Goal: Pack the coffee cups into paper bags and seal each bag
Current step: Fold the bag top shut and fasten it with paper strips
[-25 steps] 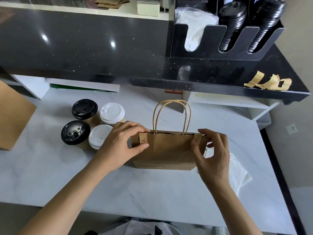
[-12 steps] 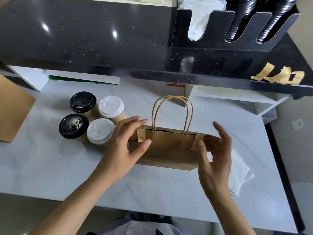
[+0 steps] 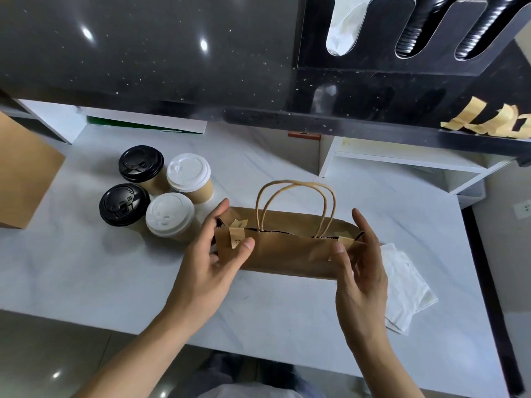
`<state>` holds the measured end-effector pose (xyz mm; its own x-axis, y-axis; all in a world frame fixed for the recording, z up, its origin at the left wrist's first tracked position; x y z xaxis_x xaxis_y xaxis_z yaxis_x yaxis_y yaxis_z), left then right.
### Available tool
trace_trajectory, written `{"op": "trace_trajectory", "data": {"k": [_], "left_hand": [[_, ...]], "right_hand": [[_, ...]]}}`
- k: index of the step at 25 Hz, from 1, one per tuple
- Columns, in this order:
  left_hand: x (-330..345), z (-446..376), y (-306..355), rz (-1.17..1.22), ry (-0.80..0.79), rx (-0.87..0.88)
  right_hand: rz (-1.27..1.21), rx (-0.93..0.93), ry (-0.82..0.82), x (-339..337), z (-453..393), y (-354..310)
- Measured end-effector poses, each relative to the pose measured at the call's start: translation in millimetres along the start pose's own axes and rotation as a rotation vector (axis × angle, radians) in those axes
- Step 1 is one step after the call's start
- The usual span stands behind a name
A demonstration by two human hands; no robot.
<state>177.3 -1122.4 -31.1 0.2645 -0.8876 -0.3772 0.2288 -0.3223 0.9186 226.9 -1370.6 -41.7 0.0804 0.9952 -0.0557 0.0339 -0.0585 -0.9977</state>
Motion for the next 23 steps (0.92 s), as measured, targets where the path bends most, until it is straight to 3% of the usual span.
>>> {"op": "trace_trajectory", "data": {"k": [13,23], "left_hand": [[-17.9,40.9,26.0,0.024,0.397,-0.035],[-11.6,53.4,12.2,-0.023,0.38,-0.096]], "right_hand": [[-0.113,-0.065,-0.032,2.3,21.5,-25.5],[-0.121,-0.051,-0.019,-2.8,27.4,-26.8]]}}
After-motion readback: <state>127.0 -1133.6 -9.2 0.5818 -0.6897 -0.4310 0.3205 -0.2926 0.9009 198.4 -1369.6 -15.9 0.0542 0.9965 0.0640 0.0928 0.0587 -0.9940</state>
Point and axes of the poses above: each hand's wrist, its own z-axis away from the middle knuckle, its own x-axis out of the palm, y = z × x, the point moved 9 cm from there along -z, towards the middle knuckle, and after that the axes turned 13 degrees about -z, right-handed, at the moved point
